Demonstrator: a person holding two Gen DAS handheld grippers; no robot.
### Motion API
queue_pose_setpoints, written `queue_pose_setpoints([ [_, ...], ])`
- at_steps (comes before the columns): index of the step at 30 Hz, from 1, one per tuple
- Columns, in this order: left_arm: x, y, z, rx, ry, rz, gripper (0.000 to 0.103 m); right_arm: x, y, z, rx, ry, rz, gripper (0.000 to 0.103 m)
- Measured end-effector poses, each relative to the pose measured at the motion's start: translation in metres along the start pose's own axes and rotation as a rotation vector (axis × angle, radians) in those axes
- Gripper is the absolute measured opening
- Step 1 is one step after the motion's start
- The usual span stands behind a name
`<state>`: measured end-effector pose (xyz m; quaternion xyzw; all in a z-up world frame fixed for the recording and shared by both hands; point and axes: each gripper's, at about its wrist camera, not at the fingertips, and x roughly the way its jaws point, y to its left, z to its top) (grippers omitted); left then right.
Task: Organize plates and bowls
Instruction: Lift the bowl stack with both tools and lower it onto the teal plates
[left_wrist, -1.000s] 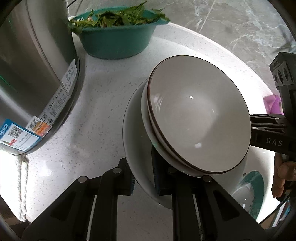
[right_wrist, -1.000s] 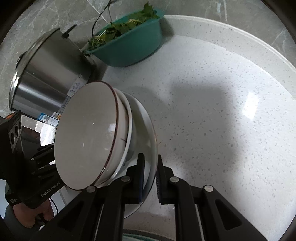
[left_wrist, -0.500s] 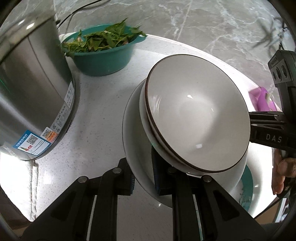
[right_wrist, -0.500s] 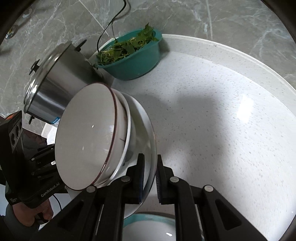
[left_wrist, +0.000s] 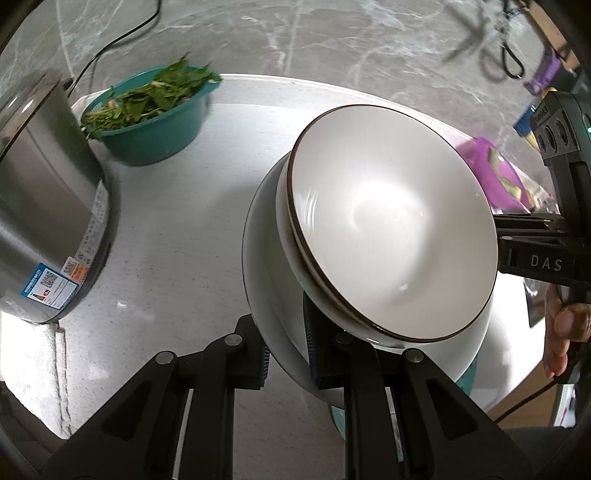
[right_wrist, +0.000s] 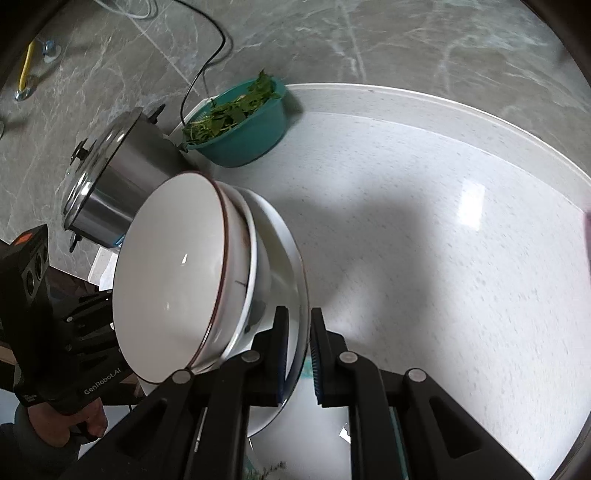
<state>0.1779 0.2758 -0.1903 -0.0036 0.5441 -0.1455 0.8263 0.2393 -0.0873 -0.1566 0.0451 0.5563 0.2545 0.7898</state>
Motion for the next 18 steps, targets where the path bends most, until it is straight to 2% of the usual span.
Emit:
queue_pose_setpoints([
  [9, -0.008, -0.05, -0.027, 0.072, 0.039, -0.048, 0.014, -0.03, -0.023, -0.044, 0.064, -0.005, -0.01, 0.014],
  [18, 0.016, -0.083, -0.065, 0.129, 0.138, -0.094, 0.015, -0.027, -0.048, -0.093, 0.16, 0.045, -0.005, 0.014],
])
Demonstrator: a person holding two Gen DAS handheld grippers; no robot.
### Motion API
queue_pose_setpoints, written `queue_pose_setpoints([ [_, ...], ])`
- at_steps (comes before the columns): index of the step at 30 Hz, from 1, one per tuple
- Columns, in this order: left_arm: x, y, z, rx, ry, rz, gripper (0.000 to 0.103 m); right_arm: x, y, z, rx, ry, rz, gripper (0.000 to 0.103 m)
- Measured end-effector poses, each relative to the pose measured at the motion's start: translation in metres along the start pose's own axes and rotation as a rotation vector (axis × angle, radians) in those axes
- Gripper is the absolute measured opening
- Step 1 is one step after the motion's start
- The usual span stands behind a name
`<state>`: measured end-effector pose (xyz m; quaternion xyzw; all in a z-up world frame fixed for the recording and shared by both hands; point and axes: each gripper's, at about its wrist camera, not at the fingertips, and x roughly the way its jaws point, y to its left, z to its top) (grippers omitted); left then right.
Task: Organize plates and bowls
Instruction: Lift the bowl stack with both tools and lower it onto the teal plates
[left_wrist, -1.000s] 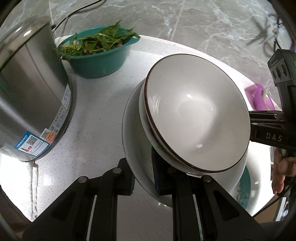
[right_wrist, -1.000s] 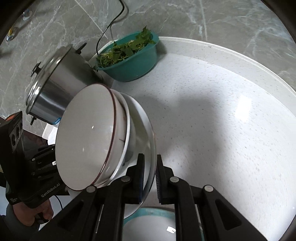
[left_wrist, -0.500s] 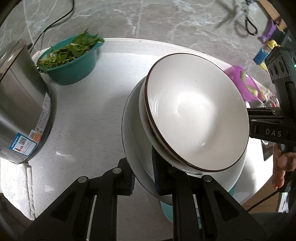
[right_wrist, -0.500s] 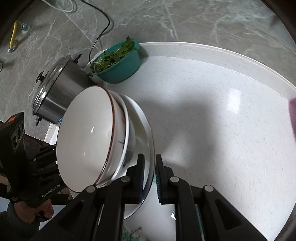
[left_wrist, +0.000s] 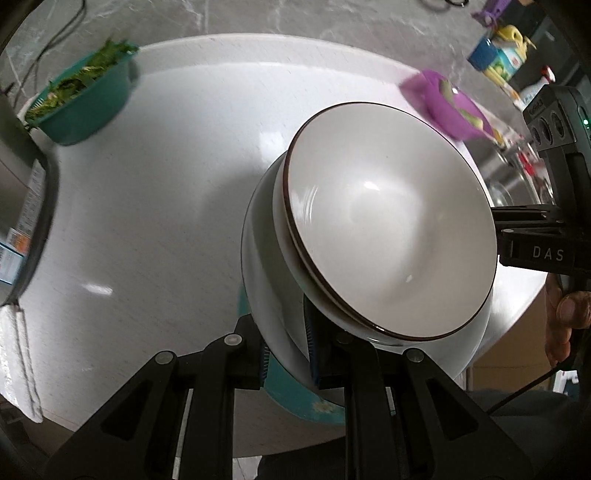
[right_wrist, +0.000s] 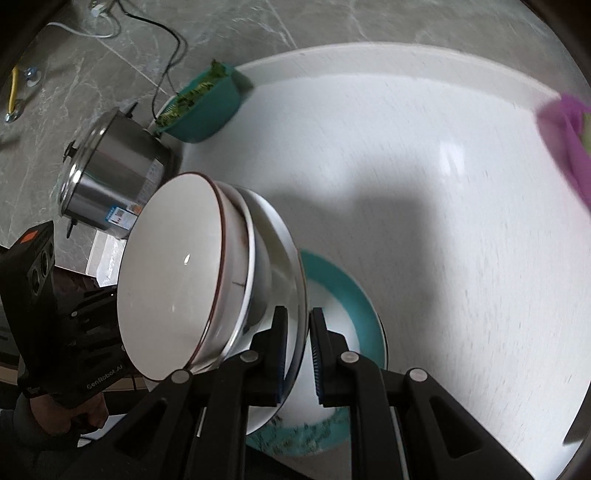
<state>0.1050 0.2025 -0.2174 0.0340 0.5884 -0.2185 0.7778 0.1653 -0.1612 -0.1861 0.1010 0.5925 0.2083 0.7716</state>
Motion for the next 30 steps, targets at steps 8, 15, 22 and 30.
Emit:
queue_pose_setpoints([
  [8, 0.025, -0.011, -0.018, 0.021, 0.044, -0.018, 0.015, 0.012, -0.02, -0.025, 0.065, 0.026, 0.013, 0.015],
  [15, 0.041, -0.003, -0.022, 0.021, 0.063, -0.016, 0.014, 0.022, -0.026, -0.034, 0.084, 0.035, 0.019, 0.015],
  [22, 0.051, 0.005, -0.024, 0.021, 0.07, -0.011, 0.014, 0.032, -0.026, -0.037, 0.082, 0.044, 0.016, 0.015],
  [30, 0.053, 0.008, -0.024, 0.036, 0.062, -0.008, 0.014, 0.035, -0.025, -0.042, 0.076, 0.031, 0.004, 0.015],
])
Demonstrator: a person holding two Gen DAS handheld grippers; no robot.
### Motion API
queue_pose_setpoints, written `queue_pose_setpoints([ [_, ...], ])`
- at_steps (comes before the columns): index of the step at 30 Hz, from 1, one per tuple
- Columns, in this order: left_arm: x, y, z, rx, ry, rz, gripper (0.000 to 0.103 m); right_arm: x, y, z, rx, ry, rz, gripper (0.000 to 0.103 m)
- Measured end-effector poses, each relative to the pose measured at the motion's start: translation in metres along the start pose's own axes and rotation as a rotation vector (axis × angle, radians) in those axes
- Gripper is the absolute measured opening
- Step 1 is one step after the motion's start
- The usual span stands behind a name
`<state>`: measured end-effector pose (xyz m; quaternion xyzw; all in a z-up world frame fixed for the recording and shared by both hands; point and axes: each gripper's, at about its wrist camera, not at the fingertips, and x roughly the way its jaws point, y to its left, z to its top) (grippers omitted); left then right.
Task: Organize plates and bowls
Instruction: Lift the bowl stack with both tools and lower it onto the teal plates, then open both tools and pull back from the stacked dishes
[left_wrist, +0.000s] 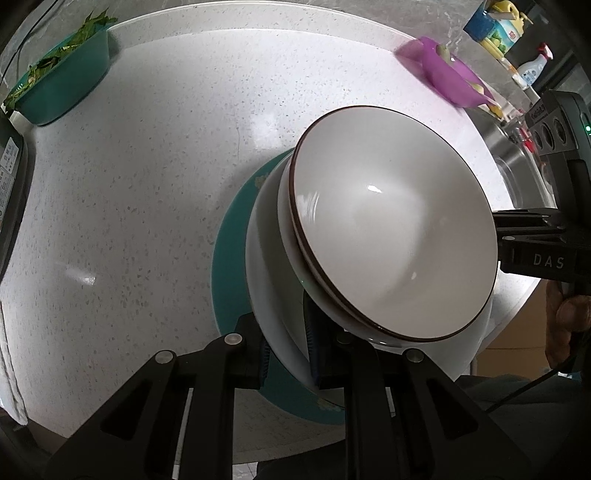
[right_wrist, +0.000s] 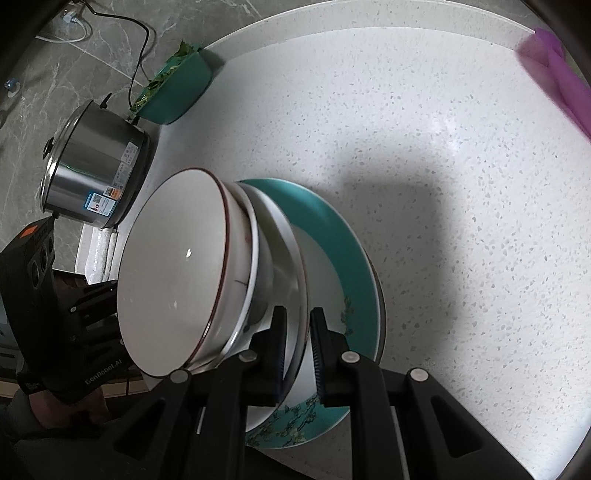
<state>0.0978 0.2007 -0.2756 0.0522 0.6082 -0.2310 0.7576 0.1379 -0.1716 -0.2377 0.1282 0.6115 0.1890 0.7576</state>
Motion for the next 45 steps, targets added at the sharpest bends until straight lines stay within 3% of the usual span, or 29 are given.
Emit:
queue_pose_setpoints([
  [9, -0.001, 0.0, -0.005, -0.002, -0.028, -0.006, 0.015, 0.004, 0.001, -0.008, 0.007, -0.022, -0.012, 0.015],
  [14, -0.017, 0.005, -0.009, -0.011, -0.091, 0.006, 0.018, -0.005, 0.002, -0.012, 0.025, -0.059, -0.017, 0.023],
  [19, -0.043, 0.007, -0.018, -0.051, -0.148, 0.048, 0.041, -0.027, -0.006, -0.021, 0.062, -0.1, -0.039, 0.052],
  [21, -0.056, 0.009, -0.024, -0.088, -0.189, 0.061, 0.064, -0.04, -0.008, -0.024, 0.058, -0.122, -0.053, 0.062],
  [22, -0.063, 0.009, -0.027, -0.107, -0.215, 0.065, 0.07, -0.046, -0.009, -0.024, 0.057, -0.134, -0.05, 0.069],
  [24, -0.078, 0.003, -0.033, -0.137, -0.273, 0.093, 0.098, -0.061, -0.011, -0.025, 0.053, -0.171, -0.04, 0.082],
  [25, -0.084, -0.002, -0.035, -0.148, -0.292, 0.116, 0.103, -0.067, -0.012, -0.025, 0.046, -0.192, -0.033, 0.09],
  [27, -0.099, -0.014, -0.046, -0.175, -0.34, 0.191, 0.103, -0.08, -0.012, -0.027, 0.025, -0.235, -0.015, 0.103],
  [30, -0.114, -0.032, -0.056, -0.239, -0.381, 0.262, 0.103, -0.098, -0.011, -0.036, -0.023, -0.292, 0.011, 0.103],
  [40, -0.144, -0.107, -0.077, -0.222, -0.432, 0.254, 0.103, -0.14, -0.003, -0.061, -0.093, -0.369, -0.014, 0.103],
  [45, -0.156, -0.119, -0.075, -0.298, -0.423, 0.288, 0.103, -0.152, 0.01, -0.07, -0.108, -0.41, -0.073, 0.103],
])
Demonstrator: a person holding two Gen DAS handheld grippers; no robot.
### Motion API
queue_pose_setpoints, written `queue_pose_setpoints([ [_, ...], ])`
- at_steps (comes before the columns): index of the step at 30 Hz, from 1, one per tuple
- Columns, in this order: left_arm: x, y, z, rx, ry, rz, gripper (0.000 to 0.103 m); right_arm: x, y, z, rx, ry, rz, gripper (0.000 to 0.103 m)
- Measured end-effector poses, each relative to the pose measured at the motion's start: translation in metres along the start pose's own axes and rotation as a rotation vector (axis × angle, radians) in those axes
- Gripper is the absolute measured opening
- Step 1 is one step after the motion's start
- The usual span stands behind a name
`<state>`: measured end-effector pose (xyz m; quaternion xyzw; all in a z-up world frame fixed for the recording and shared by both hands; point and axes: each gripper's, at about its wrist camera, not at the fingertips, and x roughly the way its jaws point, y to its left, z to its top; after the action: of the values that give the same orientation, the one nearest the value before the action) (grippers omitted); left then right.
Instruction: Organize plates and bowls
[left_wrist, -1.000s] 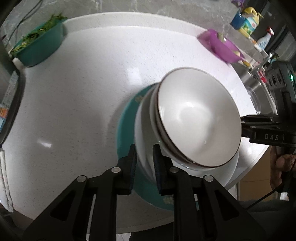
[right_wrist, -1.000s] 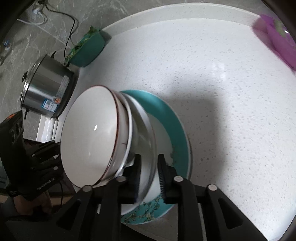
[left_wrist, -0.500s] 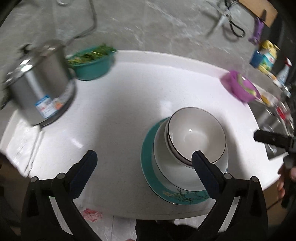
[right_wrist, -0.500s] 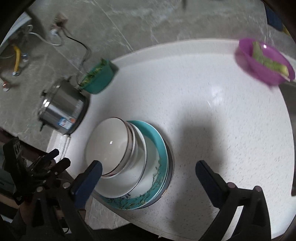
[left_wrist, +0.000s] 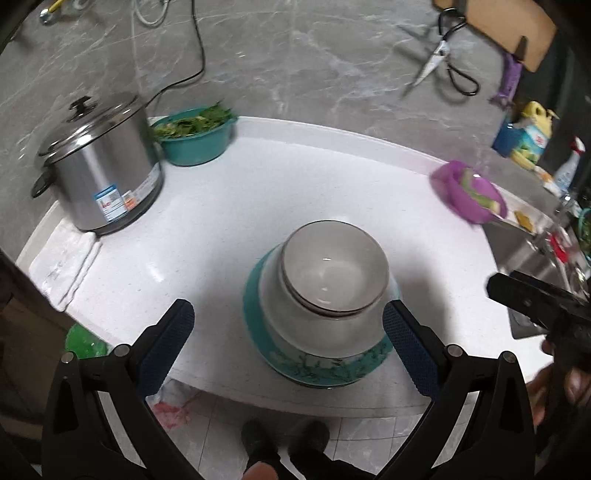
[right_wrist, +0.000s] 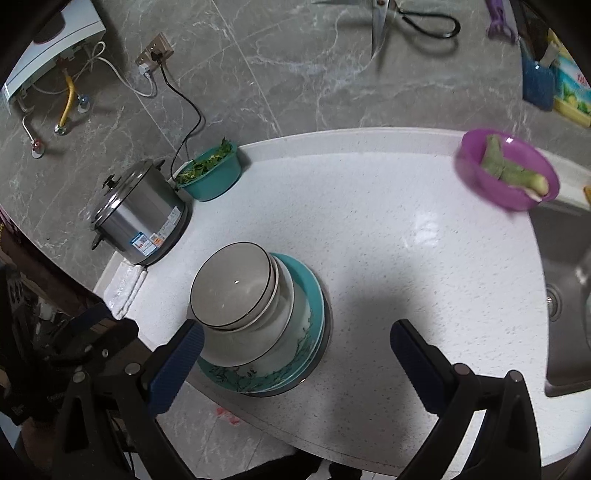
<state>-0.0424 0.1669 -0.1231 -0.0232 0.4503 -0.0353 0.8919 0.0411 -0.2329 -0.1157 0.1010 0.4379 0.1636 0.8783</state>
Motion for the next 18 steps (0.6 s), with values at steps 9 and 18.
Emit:
queue_pose_setpoints([
  [9, 0.003, 0.02, 0.009, -0.048, 0.027, -0.073, 0.103, -0.029, 0.026, -0.007, 0.016, -0.095, -0.119, 0.103],
  [18, -0.006, 0.028, 0.007, -0.018, 0.018, -0.127, 0.103, -0.043, 0.057, -0.016, 0.01, -0.121, -0.214, 0.103],
])
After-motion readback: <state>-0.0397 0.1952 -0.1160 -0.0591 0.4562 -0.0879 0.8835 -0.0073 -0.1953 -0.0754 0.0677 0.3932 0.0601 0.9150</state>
